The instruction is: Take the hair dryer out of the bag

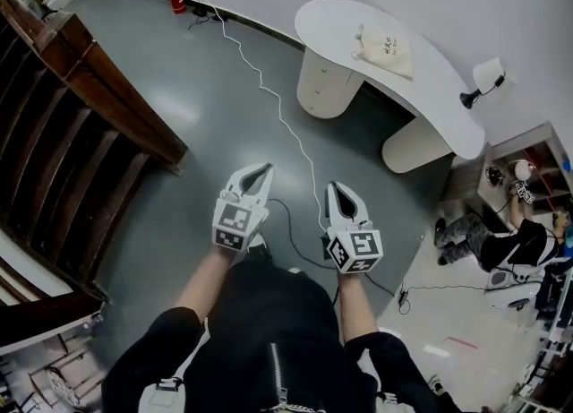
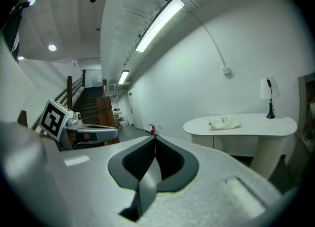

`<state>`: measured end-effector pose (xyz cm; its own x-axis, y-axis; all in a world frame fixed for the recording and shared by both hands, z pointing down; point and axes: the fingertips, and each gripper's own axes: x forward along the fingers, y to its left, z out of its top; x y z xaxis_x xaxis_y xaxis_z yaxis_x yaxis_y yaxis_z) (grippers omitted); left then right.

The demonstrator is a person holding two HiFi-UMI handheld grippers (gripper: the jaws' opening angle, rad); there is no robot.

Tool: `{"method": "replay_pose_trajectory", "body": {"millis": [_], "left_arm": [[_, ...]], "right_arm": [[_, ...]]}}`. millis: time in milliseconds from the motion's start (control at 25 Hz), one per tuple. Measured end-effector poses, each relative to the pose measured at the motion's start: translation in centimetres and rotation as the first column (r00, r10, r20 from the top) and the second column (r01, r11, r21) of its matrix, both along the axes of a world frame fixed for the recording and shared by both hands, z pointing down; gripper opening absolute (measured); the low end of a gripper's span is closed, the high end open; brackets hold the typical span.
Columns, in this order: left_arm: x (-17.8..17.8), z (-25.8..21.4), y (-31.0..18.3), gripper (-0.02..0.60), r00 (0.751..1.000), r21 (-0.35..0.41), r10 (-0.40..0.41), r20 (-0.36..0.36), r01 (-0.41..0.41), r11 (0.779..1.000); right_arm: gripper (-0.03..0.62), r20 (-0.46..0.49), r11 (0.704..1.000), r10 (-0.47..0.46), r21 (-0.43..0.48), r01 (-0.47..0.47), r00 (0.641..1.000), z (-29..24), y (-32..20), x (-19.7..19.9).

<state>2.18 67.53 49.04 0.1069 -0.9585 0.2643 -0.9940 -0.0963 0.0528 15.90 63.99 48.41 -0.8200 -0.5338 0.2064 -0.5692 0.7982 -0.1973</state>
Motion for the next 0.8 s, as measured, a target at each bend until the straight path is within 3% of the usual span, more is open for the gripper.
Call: {"method": "replay_pose_trajectory", "body": {"millis": [360, 800], "left_arm": [[-4.6, 0.6, -1.6, 0.017, 0.999, -0.005, 0.044, -0.003, -0.044, 0.999], [-6.1, 1.3, -6.4, 0.017, 0.998, -0.008, 0.066, -0.02, -0.067, 0.998]], "right_arm": [[0.005, -0.003, 0.999, 0.046, 0.0, -0.046, 0.999, 0.1, -1.1, -4.6], [0.005, -0.01, 0.995, 0.095, -0.013, -0.095, 0.995, 0.8, -5.0, -5.1]]}}
